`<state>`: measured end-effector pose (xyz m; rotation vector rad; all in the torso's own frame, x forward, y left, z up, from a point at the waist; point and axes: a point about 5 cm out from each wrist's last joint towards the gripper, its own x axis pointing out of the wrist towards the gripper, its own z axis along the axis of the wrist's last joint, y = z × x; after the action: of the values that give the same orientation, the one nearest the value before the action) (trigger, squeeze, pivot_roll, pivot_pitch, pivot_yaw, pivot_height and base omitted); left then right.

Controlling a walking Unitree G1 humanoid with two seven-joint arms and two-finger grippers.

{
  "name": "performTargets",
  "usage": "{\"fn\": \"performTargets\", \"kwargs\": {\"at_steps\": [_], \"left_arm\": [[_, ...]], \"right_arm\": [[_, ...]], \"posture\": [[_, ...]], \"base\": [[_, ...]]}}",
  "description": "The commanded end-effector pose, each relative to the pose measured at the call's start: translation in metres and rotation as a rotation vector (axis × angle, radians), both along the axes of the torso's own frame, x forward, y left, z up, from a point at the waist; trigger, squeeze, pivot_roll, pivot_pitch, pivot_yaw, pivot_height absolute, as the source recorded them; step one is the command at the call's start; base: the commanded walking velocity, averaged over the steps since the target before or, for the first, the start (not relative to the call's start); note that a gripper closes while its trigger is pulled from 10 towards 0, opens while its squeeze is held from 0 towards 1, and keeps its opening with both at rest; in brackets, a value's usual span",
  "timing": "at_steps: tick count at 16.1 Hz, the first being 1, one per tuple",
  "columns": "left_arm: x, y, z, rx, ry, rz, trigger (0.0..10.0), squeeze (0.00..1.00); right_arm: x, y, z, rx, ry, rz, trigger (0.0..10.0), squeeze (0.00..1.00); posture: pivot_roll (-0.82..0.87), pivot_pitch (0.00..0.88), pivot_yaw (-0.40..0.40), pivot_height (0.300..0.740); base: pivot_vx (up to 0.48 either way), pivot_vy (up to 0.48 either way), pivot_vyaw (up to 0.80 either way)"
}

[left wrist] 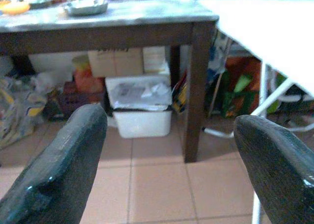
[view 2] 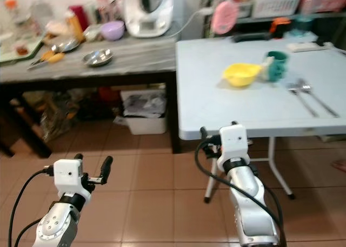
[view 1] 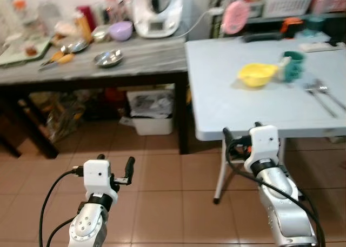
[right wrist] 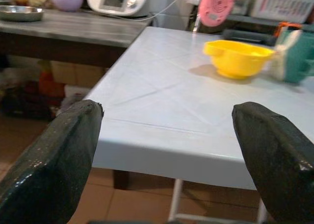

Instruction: Setting the table

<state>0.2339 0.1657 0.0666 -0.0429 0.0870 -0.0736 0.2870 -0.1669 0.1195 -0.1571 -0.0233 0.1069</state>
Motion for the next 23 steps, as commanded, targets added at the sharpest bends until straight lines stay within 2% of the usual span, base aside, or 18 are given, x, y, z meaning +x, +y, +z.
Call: {"fn": "performTargets", "kwargs": {"at_steps": [1,14,20,23], "left_arm": [[-0.002,0.009,-0.002,0.015,0.016,0.024,10.0,0.0],[-0.001,0.01,-0.001,0.021,0.015,0.02,10.0,0.0],[-0.002,0.012,0.001,0.001,-0.001,0.045,10.0,0.0],[0.006,0.013,0.009,-0.022,-0.032,0.069,10.0,0.0]], "right_arm": [[0.001,0.008,0.002,0.011,-0.01,0.022,10.0,0.0],[0.003,0.01,0.001,0.011,-0.015,0.02,10.0,0.0],[0.004,0.011,0.002,0.007,-0.015,0.031,10.0,0.0],[0.008,0.012,0.005,0.008,-0.027,0.031,10.0,0.0]], "posture": [[-0.13,0.002,0.08,0.74],[-0.13,0.0,0.084,0.74],[-0.12,0.003,0.071,0.74],[-0.11,0.001,0.071,0.74]], "base": [[0.0,-0.334,0.0],[0.0,-0.333,0.0],[0.0,0.0,0.0],[0.0,0.0,0.0]]}}
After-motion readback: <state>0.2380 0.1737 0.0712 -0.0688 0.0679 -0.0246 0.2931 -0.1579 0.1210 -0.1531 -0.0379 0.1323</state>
